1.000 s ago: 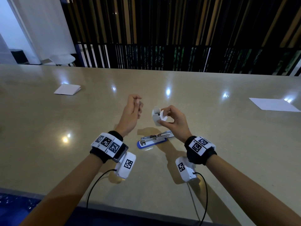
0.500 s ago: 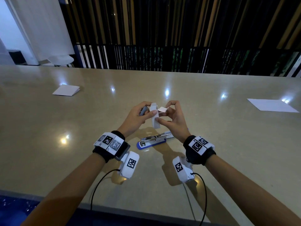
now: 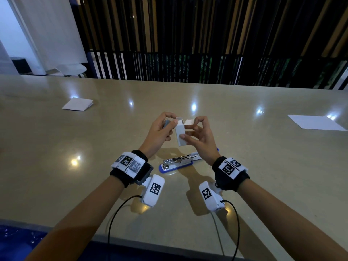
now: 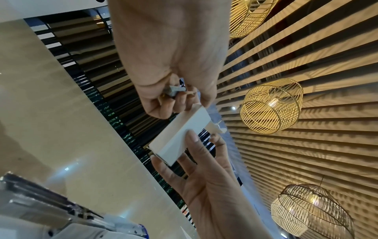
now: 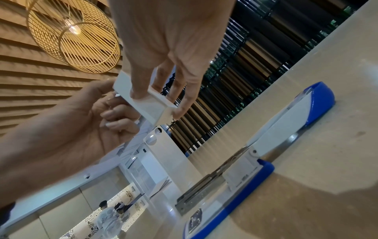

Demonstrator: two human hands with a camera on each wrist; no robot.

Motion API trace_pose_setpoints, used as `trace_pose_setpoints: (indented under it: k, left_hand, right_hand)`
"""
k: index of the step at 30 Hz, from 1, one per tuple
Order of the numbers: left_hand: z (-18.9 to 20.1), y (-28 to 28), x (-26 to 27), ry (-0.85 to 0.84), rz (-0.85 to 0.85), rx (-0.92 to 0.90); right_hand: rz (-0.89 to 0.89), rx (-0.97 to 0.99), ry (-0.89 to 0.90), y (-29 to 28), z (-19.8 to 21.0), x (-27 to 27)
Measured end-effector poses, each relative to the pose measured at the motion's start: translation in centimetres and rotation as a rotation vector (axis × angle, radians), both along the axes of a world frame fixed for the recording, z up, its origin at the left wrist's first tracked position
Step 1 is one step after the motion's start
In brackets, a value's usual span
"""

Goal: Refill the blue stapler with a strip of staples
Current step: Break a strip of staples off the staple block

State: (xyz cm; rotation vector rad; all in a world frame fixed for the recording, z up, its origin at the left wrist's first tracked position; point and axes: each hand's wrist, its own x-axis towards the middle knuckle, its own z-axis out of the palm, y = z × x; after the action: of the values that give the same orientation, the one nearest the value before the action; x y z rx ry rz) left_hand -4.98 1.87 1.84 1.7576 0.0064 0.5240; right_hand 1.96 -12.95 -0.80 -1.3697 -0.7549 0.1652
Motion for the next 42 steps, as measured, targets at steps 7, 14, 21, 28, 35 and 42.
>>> trace_pose_setpoints:
  k: [7,14,21,28,35,42]
  left_hand:
    - [0.3,-0.1,0.1,0.022,-0.004,0.033]
    - [0.5,-0.1,0.2,0.047,-0.065,-0.08]
    - [0.8,0.2,0.2,0.041,-0.028,0.002]
    - [1.1,0.4,-0.1,0.012,-0.04,0.062]
    - [1.1,0.6,-0.3,0.02,-0.051,0.063]
    - [0.9,0.9,-0.2,0.02,-0.039,0.095]
  right_hand:
    - [0.032,-0.048,-0.034,0.0,0.3,-0.5]
    - [0.063,-0.079,-0.035,0.0,0.1,-0.3]
    - [0.061,-0.091,-0.057,0.2,0.4,-0.4]
    - [0.058,-0.097,-0.071,0.3,0.5,-0.5]
    - [0.072,-0.092,-0.069,0.4,0.6,-0.7]
    - [0.107,-0.067,-0.05,0.5,0.8,-0.8]
